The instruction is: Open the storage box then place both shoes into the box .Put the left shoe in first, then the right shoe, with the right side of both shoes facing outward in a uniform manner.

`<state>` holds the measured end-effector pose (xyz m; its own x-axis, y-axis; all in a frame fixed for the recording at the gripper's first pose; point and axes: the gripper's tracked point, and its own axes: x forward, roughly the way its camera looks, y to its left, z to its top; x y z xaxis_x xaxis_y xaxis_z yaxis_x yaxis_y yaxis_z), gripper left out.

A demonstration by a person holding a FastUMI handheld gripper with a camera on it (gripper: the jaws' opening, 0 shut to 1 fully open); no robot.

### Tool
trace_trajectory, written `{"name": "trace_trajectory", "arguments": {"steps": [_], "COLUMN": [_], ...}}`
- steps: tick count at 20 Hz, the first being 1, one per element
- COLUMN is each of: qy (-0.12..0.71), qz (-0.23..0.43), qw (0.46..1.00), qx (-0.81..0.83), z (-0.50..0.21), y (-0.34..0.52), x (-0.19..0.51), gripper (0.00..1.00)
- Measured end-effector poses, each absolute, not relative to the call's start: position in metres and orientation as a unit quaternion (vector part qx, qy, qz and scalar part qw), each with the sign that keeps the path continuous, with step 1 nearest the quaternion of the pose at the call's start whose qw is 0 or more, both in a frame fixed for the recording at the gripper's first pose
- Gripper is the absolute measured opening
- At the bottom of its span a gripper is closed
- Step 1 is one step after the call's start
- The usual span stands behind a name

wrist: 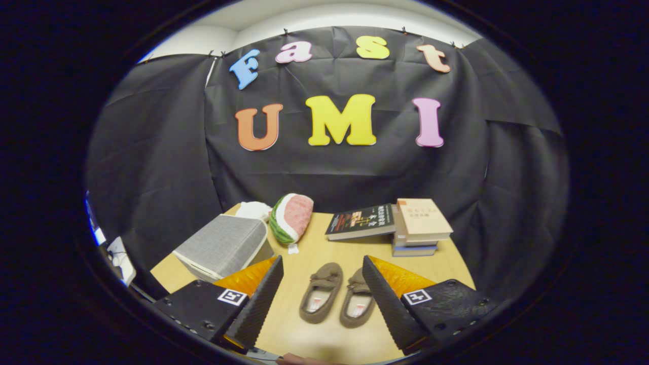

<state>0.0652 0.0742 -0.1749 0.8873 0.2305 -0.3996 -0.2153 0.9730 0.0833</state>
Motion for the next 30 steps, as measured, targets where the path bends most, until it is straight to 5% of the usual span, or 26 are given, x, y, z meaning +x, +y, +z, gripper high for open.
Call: {"name": "trace_trajectory", "arguments": {"steps": [9,13,19,25,30], "qy": [0.306,0.366,0.414,0.483,0.491], "qz": [0.137,0.209,0.224,0.256,0.259], "qw": [0.939,0.891,0.852,0.747,0.741], "qx": [0.069,0.168,0.227,0.379,0.379], "z": [-0.256,-0.287,-0.317,-0.337,-0.339], "y": [0.191,0.256,0.279,0.293,0.293], "x": [0.099,0.102,0.108,0.100,0.101], "gripper": [0.96,0.96,0.96,0.96,0.99]}}
